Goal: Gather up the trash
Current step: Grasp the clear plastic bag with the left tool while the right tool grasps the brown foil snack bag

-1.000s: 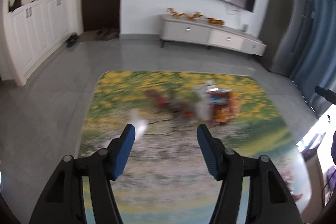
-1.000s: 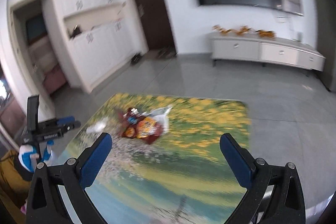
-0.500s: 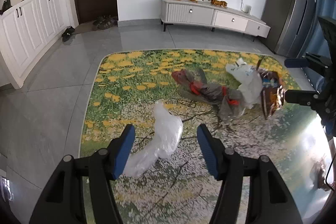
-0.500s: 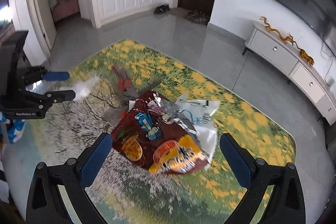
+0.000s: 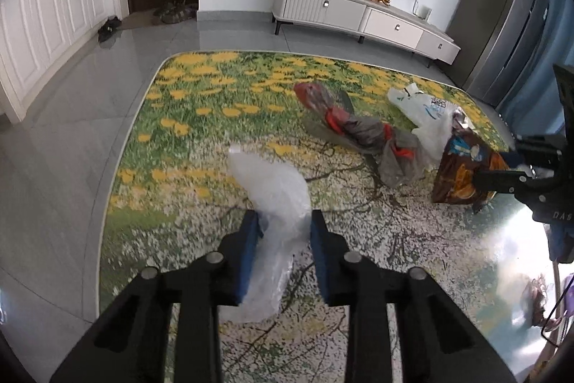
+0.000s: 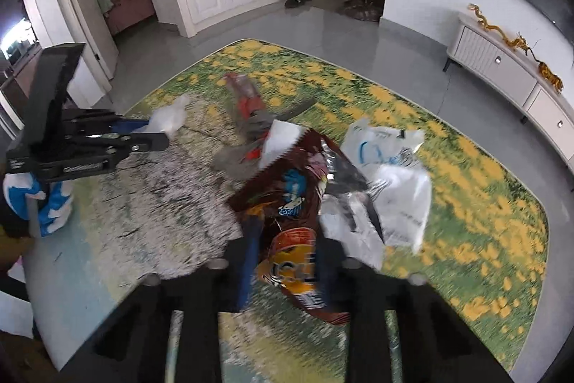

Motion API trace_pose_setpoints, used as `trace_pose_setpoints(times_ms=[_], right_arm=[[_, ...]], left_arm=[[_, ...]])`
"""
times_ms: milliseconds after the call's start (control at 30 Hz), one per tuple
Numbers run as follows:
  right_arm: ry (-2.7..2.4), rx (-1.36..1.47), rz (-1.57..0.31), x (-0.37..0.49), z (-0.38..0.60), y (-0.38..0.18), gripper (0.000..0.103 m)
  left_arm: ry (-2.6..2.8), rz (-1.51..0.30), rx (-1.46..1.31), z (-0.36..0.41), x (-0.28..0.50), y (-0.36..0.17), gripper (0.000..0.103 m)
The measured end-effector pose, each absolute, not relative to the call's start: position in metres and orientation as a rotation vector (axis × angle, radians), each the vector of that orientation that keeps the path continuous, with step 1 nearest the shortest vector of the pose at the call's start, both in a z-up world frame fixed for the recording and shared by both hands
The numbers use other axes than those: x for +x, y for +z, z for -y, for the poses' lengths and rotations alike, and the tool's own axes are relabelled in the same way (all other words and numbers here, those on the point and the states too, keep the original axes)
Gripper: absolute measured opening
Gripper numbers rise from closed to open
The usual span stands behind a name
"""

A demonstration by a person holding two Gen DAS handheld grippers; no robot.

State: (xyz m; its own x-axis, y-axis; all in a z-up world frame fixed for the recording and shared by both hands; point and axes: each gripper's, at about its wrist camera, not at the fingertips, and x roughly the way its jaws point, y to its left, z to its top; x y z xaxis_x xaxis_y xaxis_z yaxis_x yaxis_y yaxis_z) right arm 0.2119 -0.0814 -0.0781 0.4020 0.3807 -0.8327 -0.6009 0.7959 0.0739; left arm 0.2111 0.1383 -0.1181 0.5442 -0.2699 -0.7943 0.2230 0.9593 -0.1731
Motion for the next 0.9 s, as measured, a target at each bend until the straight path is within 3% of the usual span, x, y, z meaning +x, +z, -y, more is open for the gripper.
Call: trace_pose_setpoints(times_ms=[200,433,667,900], right_arm=[[0.67,-0.239,-0.961,0.184,0.076,-0.065,0.008],[0.684,-0.195,-0.837,0.148,0.086,-0.008,0.008],[0.626,-0.151,-0.67,0.101,0.136,0.066,0.008],[0.522,-0.085,-0.576,0.055,0.21,0.096,0.008]], left_arm=[[-0.303,-0.924,-0.084,-0.142,0.192,-0.107,0.024],[-0.286,-0.85,-0.099,-0.148,0.161,-0.067,0.024],[-0.286,-0.744,-0.109,-0.142,0.125,-0.01,0.024],[-0.337,-0.679,-0.078,-0.102,0.103,0.033,0.024]])
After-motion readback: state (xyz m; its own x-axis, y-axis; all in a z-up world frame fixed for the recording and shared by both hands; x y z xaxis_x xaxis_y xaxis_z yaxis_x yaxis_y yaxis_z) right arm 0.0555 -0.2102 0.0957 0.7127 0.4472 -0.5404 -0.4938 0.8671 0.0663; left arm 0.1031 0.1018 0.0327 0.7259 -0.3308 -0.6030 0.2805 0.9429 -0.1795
